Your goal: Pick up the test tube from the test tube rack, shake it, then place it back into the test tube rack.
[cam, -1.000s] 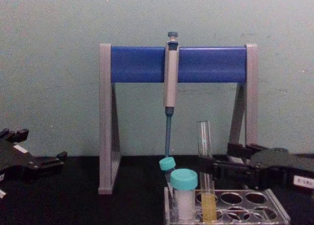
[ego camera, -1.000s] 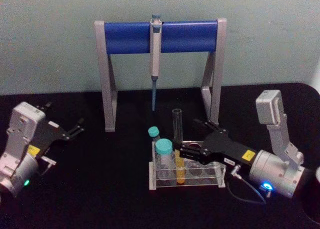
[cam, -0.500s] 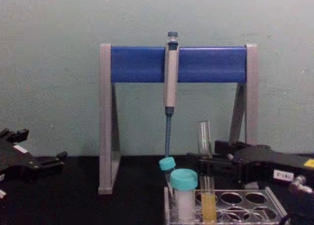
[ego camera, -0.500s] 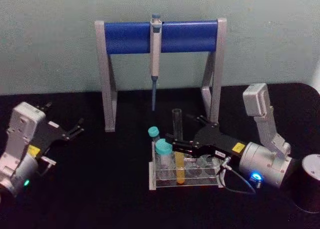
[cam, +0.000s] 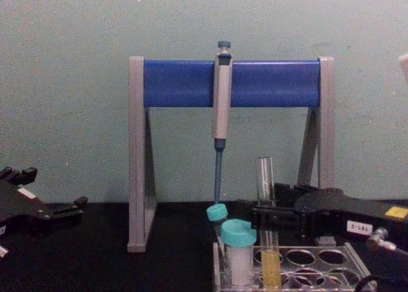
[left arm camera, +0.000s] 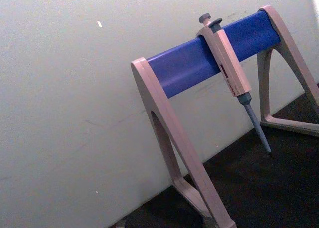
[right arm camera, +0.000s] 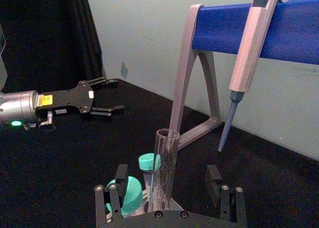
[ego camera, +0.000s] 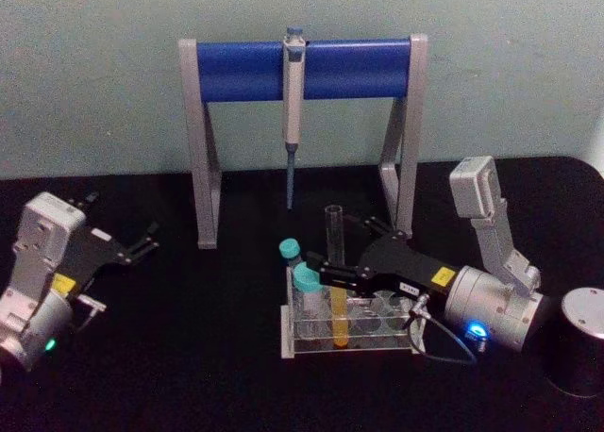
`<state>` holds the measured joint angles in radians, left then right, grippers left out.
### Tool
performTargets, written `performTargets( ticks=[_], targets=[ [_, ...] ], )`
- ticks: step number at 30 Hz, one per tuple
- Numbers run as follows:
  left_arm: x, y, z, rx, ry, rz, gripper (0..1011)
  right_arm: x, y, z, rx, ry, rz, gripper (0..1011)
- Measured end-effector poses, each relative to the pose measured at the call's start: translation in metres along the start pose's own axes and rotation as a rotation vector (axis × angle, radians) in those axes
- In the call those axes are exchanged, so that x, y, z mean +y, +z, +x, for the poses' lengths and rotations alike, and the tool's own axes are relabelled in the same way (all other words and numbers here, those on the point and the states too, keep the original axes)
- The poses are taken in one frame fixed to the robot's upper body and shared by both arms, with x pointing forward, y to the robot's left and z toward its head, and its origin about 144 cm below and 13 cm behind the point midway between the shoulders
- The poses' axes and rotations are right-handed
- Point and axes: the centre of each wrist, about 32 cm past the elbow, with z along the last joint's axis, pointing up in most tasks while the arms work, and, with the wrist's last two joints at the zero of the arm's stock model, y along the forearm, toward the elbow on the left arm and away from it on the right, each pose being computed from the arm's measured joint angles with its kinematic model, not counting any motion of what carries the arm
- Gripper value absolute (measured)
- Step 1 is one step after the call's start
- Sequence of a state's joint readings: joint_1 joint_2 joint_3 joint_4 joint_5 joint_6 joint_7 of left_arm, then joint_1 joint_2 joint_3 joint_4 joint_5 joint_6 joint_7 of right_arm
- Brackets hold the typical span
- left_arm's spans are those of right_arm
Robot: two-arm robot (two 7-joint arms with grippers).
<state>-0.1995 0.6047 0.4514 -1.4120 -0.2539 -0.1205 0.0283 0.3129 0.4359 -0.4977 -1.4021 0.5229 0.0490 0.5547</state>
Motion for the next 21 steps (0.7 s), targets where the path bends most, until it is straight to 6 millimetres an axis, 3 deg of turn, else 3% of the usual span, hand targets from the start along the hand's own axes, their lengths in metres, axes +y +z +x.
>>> performTargets(
  ticks=[9,13,21],
  targets=[
    [0.0,0.0,0.0,0.0,0.0,0.0,1001,-0.0003,0.0002,0.0003,-0.001,-0.002,0.0,999],
    [0.0,0.0,0.0,0.0,0.0,0.0,1001,-0.0005,0.0003,0.0003,-0.001,-0.002,0.0,926],
    [0.0,0.0,0.0,0.0,0.0,0.0,1001,-0.0007,0.0003,0.0003,0.0,-0.003,0.001,680]
  ],
)
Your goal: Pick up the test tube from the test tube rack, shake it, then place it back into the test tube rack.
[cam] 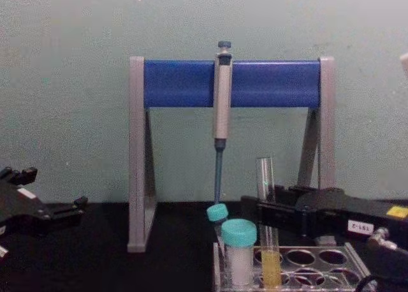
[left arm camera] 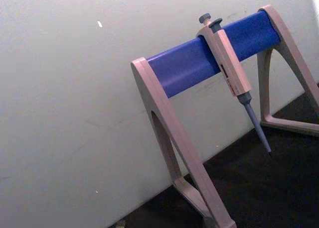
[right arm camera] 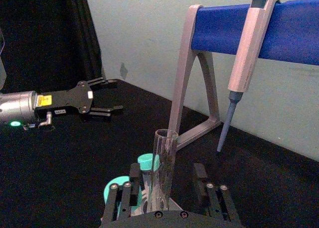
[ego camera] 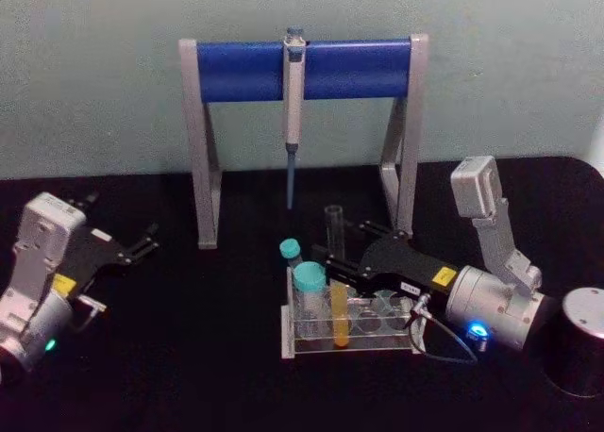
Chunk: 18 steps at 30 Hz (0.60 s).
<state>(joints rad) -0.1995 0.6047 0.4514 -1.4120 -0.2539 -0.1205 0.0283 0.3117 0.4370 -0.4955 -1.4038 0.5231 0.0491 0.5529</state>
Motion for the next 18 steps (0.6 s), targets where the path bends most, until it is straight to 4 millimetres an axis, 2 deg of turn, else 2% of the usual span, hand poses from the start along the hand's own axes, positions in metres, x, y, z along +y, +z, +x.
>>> performTargets(
  ticks=[6,7,9,10,12,13,18],
  targets=[
    [0.0,0.0,0.0,0.0,0.0,0.0,1001,0.0,0.0,-0.0001,0.0,0.0,0.0,518],
    [0.0,0.0,0.0,0.0,0.0,0.0,1001,0.0,0.0001,0.0,0.0,0.0,0.0,455],
    [0.0,0.0,0.0,0.0,0.0,0.0,1001,0.0,0.0001,0.0,0.0,0.0,0.0,414],
    [0.0,0.0,0.0,0.0,0.0,0.0,1001,0.0,0.0001,0.0,0.0,0.0,0.0,353],
    [0.0,0.0,0.0,0.0,0.0,0.0,1001,0.0,0.0001,0.0,0.0,0.0,0.0,312],
    [0.0,0.0,0.0,0.0,0.0,0.0,1001,0.0,0.0001,-0.0001,0.001,0.0,0.001,261],
    [0.0,0.0,0.0,0.0,0.0,0.0,1001,0.0001,0.0002,-0.0001,0.001,0.0,0.002,238]
  ],
)
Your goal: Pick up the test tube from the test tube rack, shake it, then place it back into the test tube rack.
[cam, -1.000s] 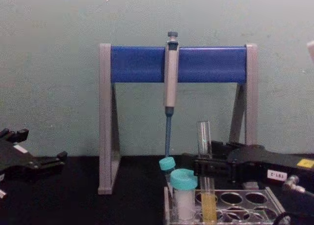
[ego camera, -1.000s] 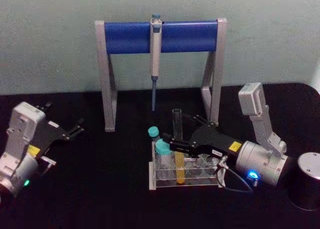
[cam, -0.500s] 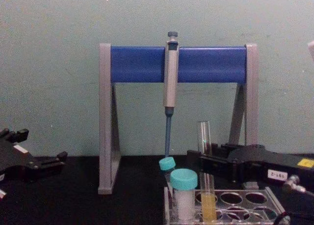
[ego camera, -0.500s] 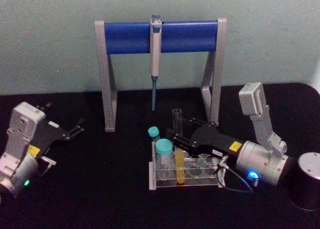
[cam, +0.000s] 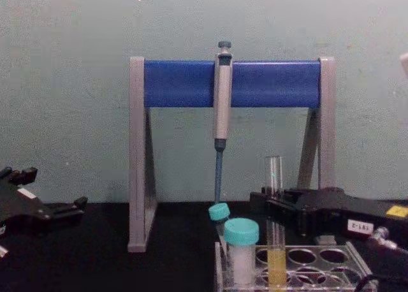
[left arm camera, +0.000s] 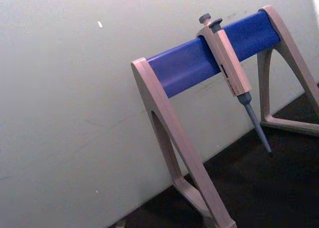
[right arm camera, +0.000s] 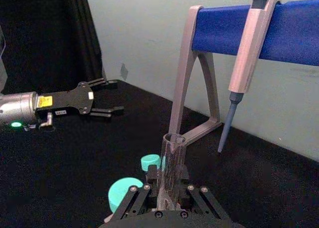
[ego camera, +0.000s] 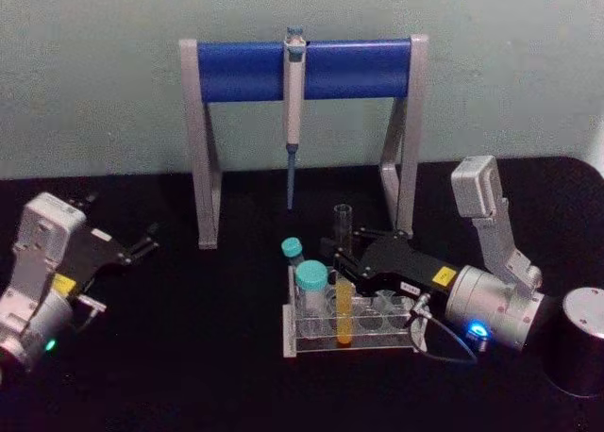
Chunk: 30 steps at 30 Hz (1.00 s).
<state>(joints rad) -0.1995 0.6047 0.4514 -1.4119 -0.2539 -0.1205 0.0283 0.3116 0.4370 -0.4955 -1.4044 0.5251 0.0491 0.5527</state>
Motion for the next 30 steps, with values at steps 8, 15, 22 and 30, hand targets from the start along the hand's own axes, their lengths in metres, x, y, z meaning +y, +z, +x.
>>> performTargets(
  ticks=[8,15,22,30],
  targets=[
    [0.0,0.0,0.0,0.0,0.0,0.0,1001,0.0,0.0,0.0,0.0,0.0,0.0,238],
    [0.0,0.0,0.0,0.0,0.0,0.0,1001,-0.0023,-0.0018,-0.0023,-0.026,0.002,0.035,237],
    [0.0,0.0,0.0,0.0,0.0,0.0,1001,-0.0064,-0.0046,-0.0064,-0.042,0.018,0.068,237],
    [0.0,0.0,0.0,0.0,0.0,0.0,1001,-0.0094,-0.0066,-0.0095,-0.042,0.03,0.086,237]
  ],
)
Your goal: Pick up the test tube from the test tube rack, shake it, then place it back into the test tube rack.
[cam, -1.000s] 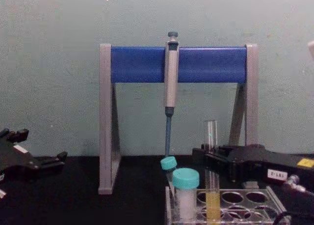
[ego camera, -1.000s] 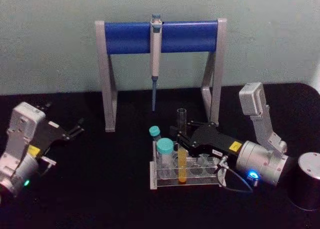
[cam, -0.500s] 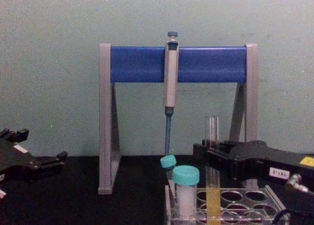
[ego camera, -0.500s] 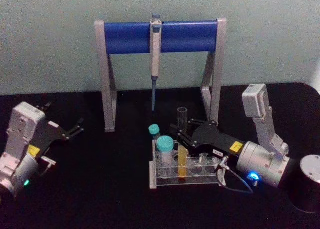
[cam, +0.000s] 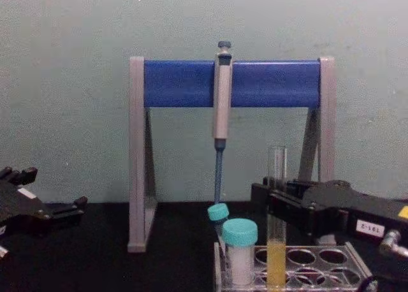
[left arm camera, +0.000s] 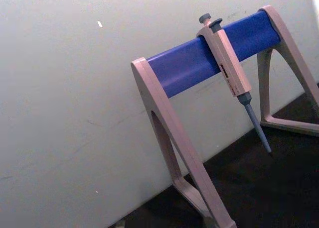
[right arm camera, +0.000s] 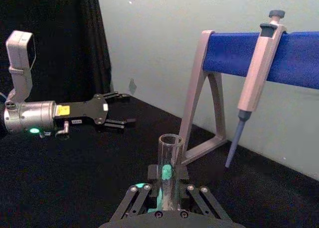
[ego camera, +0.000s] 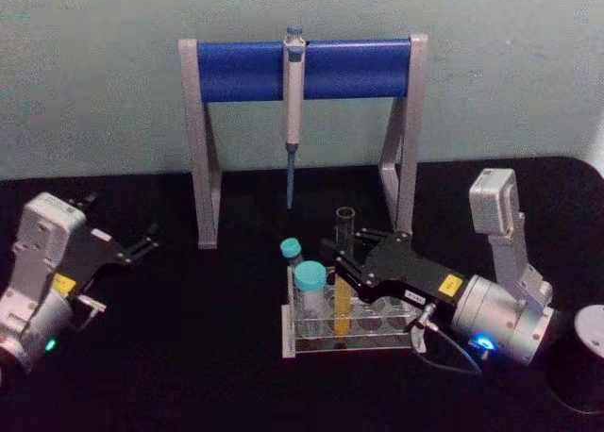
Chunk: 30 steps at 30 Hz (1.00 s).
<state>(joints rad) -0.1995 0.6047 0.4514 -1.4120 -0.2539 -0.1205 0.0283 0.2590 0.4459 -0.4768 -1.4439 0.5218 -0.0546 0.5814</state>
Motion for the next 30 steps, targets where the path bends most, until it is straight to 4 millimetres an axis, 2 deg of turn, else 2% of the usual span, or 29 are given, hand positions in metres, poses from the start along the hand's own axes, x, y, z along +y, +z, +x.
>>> performTargets(
  ticks=[11,18,30],
  targets=[
    [0.0,0.0,0.0,0.0,0.0,0.0,1001,-0.002,0.008,-0.002,-0.023,0.009,0.023,237],
    [0.0,0.0,0.0,0.0,0.0,0.0,1001,-0.005,0.028,-0.003,-0.062,0.007,0.066,237],
    [0.0,0.0,0.0,0.0,0.0,0.0,1001,-0.001,0.049,0.005,-0.103,-0.052,0.125,237]
  ],
)
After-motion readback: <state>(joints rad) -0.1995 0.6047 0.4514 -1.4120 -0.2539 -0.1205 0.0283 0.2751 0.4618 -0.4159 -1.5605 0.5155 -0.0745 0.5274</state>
